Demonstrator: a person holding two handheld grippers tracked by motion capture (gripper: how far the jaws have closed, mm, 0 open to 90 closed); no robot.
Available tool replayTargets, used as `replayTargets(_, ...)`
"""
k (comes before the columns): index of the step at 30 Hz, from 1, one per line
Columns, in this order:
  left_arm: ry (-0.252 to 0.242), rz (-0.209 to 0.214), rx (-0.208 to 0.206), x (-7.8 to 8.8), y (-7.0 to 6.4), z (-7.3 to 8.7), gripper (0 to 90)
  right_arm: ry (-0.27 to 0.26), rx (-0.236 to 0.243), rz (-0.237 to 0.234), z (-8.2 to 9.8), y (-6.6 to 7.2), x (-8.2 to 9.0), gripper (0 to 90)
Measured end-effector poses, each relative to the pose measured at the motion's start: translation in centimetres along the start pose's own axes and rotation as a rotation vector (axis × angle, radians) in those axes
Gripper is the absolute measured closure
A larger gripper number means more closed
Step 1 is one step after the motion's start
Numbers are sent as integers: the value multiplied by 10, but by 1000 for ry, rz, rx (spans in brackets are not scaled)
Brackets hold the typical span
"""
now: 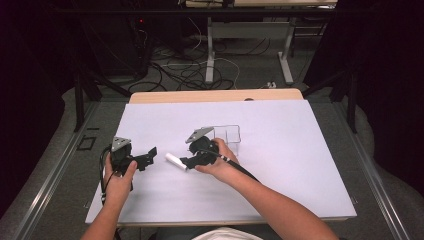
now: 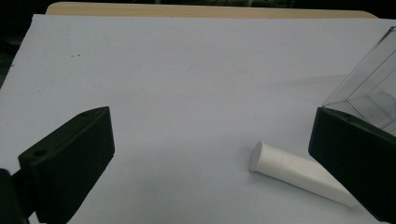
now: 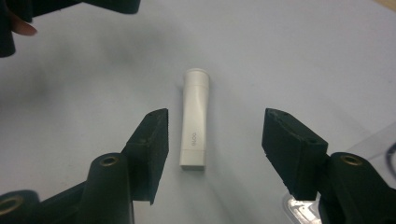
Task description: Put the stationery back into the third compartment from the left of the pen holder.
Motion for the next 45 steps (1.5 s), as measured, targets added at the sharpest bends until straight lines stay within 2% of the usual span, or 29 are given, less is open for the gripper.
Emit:
replayTargets(3, 4, 4, -5, 1, 0, 0, 1, 34, -15, 1, 1, 1, -7, 411)
replayTargets(7, 0, 2, -1, 0, -1, 0, 1, 59, 2, -7, 3, 1, -15, 438)
replayTargets(8, 8, 5, -10, 1, 0, 0, 1, 71, -20, -5, 4, 2, -16, 442)
replayTargets(10, 0, 1, -6, 0, -1, 0, 1, 77, -5, -4, 4, -1, -20, 463)
replayTargets(19, 5, 3, -8, 0, -1, 0, 2, 120, -33, -3, 7, 3, -33, 481)
replayTargets(22, 7, 3, -13, 0, -1, 0, 1, 126, -18, -5, 8, 2, -36, 484)
replayTargets(30, 9, 4, -16, 0, -1, 0, 1, 146, -17, 0, 9, 5, -45, 506)
replayTargets(36, 12, 5, -15, -1, -1, 0, 1, 148, -18, 5, 9, 5, -49, 557)
replayTargets(37, 14, 4, -14, -1, -1, 0, 1, 143, -2, 1, 9, 4, -50, 566)
replayTargets(39, 14, 4, -16, -1, -1, 0, 1, 155, -10, -3, 10, 5, -50, 585)
replayTargets(43, 15, 5, -18, -1, -2, 0, 1, 163, -20, -15, 9, 6, -51, 643)
replayTargets(45, 12, 6, -18, -1, -2, 0, 1, 166, -10, -15, 9, 7, -51, 679)
Point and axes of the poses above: each handheld gripper's, and its own axes: x roughly backward along the jaws, z roughly out of its underside, y roughly to its left, the point moved 1 cm from there along -x, roughly forward along the jaws, and after that the axes turned 8 degrees about y, right-handed, at the moved point
